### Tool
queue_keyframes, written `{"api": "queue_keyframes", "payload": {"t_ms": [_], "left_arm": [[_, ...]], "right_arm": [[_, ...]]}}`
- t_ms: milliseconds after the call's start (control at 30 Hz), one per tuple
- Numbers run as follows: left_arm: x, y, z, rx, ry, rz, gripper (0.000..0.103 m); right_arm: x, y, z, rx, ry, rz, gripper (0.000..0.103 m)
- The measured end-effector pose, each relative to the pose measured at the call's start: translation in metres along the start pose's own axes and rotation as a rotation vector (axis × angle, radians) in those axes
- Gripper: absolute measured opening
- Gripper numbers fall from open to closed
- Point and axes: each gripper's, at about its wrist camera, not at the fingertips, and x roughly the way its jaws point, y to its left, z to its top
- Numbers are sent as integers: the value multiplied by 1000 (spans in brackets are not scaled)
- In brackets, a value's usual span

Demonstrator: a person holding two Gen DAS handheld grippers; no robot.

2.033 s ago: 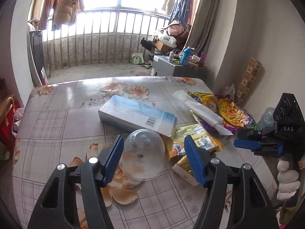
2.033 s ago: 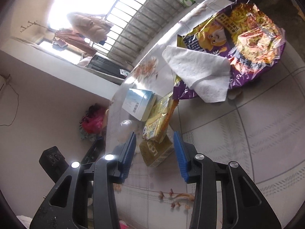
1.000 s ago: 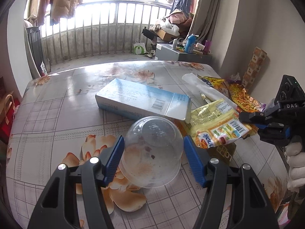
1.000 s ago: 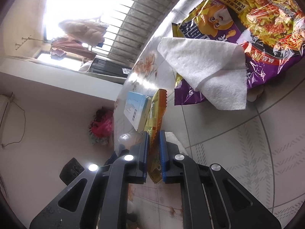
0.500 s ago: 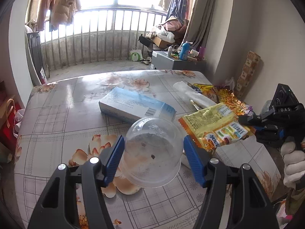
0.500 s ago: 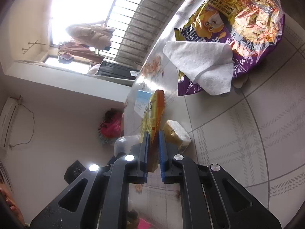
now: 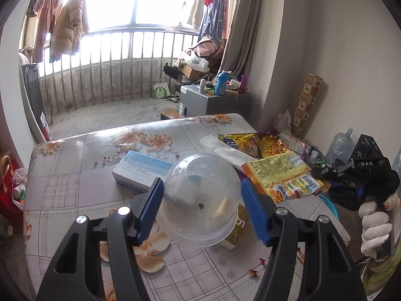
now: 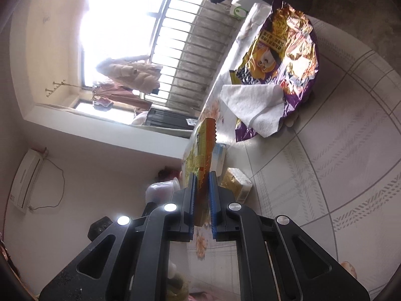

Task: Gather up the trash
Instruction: 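Grasp the clear plastic dome with the left gripper while the right gripper grasps the yellow snack packet, then carry the dome and packet over the wastebasket and open both grippers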

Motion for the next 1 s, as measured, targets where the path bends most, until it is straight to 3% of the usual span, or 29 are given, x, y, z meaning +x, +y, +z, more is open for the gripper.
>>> {"api": "queue_keyframes", "payload": {"t_ms": [333, 700, 1000], "left_arm": [[5, -64, 27, 97, -21, -86, 62], [42, -154, 61, 178, 13, -298, 62], [92, -244, 68, 234, 113, -470, 62]], "right_arm": [[-70, -18, 7, 31, -152, 62, 8], [-140, -57, 9, 103, -333, 69, 8], [-187, -96, 6, 174, -478, 16, 8]]}}
